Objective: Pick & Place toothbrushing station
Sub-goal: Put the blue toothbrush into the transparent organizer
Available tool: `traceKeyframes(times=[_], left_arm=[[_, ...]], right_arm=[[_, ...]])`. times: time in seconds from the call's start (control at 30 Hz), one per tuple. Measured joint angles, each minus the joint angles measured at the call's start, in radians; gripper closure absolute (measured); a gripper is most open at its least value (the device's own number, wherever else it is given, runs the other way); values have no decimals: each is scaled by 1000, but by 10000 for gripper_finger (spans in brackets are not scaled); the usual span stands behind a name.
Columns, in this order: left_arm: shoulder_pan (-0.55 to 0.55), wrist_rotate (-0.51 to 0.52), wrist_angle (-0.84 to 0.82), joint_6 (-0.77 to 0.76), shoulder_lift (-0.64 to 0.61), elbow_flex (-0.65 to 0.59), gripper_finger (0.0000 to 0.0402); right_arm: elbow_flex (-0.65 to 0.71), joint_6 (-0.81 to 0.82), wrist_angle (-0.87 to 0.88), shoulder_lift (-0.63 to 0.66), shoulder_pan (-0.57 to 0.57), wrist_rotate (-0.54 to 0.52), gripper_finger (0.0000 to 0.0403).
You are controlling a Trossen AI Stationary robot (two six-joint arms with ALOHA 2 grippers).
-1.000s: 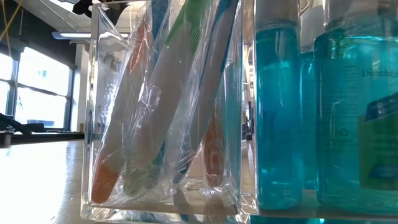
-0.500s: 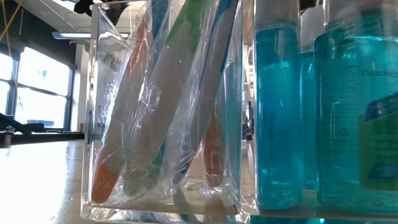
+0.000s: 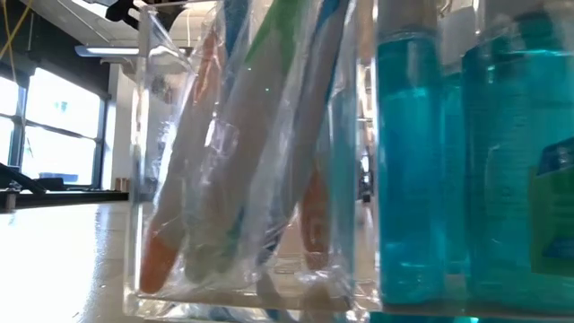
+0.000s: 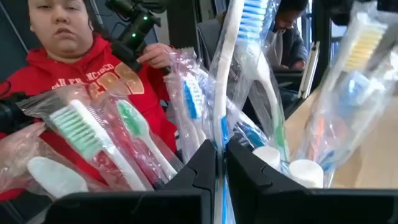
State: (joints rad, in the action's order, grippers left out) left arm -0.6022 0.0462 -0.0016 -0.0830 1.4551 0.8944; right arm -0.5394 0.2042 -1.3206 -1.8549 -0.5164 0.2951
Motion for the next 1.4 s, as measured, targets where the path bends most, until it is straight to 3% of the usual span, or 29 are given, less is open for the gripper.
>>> traceKeyframes(times=[0.4, 0.63, 0.83, 1.03, 1.4], left_arm=[[0, -4, 0, -4, 0, 0, 277], [0, -3, 19, 1, 0, 0, 277], [0, -2, 67, 50, 0, 0, 277], [0, 1, 67, 55, 0, 0, 277], [0, 0, 74, 63, 0, 0, 277]], right_arm=[[52, 31, -24, 0, 12, -1, 389], [51, -5, 60, 0, 12, -48, 389], [51, -33, 95, 0, 4, -20, 389], [50, 27, 158, 2, -18, -103, 382], [51, 121, 159, 1, -21, -110, 352]])
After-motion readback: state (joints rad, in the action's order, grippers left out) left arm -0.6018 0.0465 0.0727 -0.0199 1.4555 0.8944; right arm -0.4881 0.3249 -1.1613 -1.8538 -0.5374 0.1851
